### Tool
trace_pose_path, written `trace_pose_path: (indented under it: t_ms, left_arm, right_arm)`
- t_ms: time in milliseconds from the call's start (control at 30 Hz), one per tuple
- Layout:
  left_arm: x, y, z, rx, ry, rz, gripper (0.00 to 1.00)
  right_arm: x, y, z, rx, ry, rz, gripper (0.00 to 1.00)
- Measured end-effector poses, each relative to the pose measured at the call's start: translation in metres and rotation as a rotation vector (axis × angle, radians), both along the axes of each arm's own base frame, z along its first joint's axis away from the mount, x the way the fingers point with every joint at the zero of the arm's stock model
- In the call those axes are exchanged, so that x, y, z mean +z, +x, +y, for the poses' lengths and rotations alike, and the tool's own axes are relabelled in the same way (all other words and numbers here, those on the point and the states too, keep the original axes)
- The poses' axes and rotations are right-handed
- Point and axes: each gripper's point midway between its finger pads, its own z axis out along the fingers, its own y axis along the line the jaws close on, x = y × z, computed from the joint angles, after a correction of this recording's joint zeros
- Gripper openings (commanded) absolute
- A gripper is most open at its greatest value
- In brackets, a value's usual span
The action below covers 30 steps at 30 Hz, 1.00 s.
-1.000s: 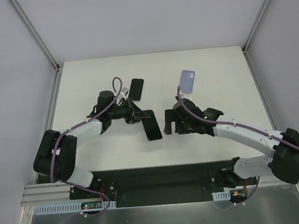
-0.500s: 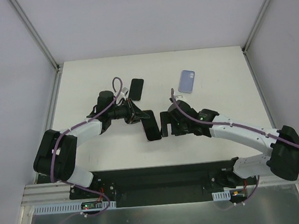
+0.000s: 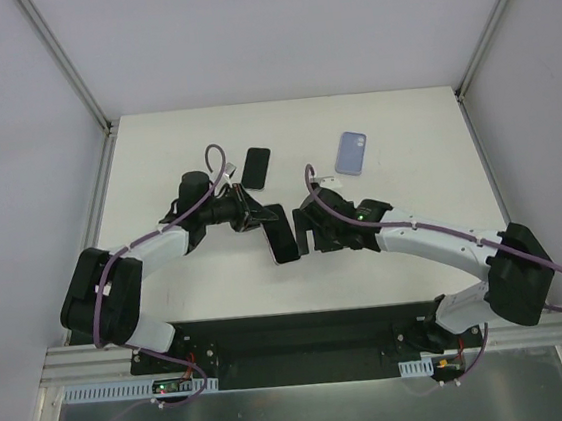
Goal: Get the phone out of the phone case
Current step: Pick up the phone at the center of the board, then remove the phone case from the phone.
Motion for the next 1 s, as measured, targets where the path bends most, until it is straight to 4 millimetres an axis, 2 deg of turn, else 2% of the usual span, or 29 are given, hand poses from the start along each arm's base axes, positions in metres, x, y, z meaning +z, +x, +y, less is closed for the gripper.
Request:
trace_pose_path:
  t_ms: [200, 400, 567, 600, 700, 767, 900, 1000]
  left_arm:
    - [-0.006, 0.002, 0.006, 0.032, 0.003, 0.017, 0.0]
    - [-0.006, 0.005, 0.007, 0.048, 0.002, 0.023, 0.0]
    - [-0.005, 0.004, 0.008, 0.047, 0.001, 0.02, 0.0]
    - [-0.005, 0.003, 0.008, 0.049, 0.001, 0.019, 0.0]
    - [-0.002, 0.004, 0.008, 0.049, -0.008, 0.005, 0.0]
    - [0.004, 0.004, 0.008, 0.046, -0.025, -0.007, 0.0]
    - [0.023, 0.002, 0.007, 0.033, -0.073, -0.04, 0.0]
    - [0.037, 0.002, 0.008, 0.026, -0.113, -0.053, 0.0]
  right_arm:
    - [-0.01, 0.003, 0.005, -0.002, -0.013, 0.008, 0.99]
    - [-0.01, 0.006, 0.009, 0.005, -0.004, -0.004, 0.99]
    - [-0.014, 0.002, 0.017, 0.057, 0.072, 0.003, 0.89]
    - [-0.013, -0.002, 0.02, 0.073, 0.105, 0.016, 0.83]
    - [-0.004, -0.013, 0.042, 0.147, 0.241, 0.053, 0.71]
    - [0.006, -0.019, 0.056, 0.19, 0.334, 0.073, 0.68]
    - [0.031, -0.027, 0.077, 0.269, 0.531, 0.105, 0.7]
    - [0.042, -0.031, 0.083, 0.294, 0.632, 0.123, 0.72]
